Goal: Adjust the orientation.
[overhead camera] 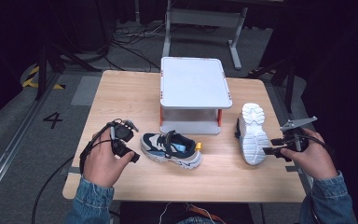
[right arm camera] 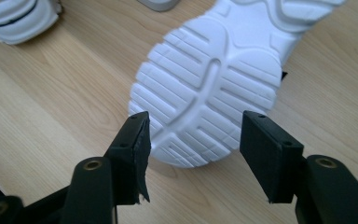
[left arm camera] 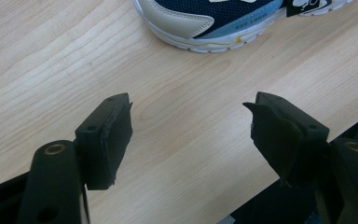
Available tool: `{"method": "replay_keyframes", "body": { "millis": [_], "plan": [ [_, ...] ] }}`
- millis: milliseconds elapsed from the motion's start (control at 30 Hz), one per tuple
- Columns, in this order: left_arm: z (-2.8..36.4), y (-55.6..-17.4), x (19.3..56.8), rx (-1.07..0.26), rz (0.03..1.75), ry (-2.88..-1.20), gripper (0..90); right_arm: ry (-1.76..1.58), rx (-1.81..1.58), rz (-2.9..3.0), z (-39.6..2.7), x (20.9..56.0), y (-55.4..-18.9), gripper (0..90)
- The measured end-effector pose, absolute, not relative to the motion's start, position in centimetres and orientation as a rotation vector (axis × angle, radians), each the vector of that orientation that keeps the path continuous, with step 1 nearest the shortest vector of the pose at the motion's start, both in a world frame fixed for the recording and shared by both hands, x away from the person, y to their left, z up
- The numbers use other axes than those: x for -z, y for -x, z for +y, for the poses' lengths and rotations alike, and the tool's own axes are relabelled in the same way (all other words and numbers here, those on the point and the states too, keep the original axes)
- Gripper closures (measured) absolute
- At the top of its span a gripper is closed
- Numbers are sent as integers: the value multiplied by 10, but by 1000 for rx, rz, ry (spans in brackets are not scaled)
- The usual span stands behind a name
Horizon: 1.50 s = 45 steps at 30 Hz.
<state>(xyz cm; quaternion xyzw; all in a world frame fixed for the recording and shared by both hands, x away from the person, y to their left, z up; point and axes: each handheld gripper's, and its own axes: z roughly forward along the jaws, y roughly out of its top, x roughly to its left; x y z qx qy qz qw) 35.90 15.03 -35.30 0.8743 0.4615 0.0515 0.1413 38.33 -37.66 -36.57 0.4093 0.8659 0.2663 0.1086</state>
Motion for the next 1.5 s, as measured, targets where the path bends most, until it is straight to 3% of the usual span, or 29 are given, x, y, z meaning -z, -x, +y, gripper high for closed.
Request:
{"method": "replay_keyframes", "body": {
  "millis": [600, 1033, 1367, 1500],
  "plan": [
    [160, -349, 355, -211, 1322, -2474, 225, -1075, -804, 2625, -336, 365, -389, 435],
    [182, -329, 360, -216, 1376, -2437, 214, -734, -971, 2749, -251, 370, -398, 459],
    [187, -323, 363, -213, 1419, -2436, 219, -549, -1043, 2829, -196, 380, -403, 545],
    [185, -323, 364, -213, 1408, -2444, 223, -508, -1014, 2843, -189, 380, -404, 671]
  ]
}}
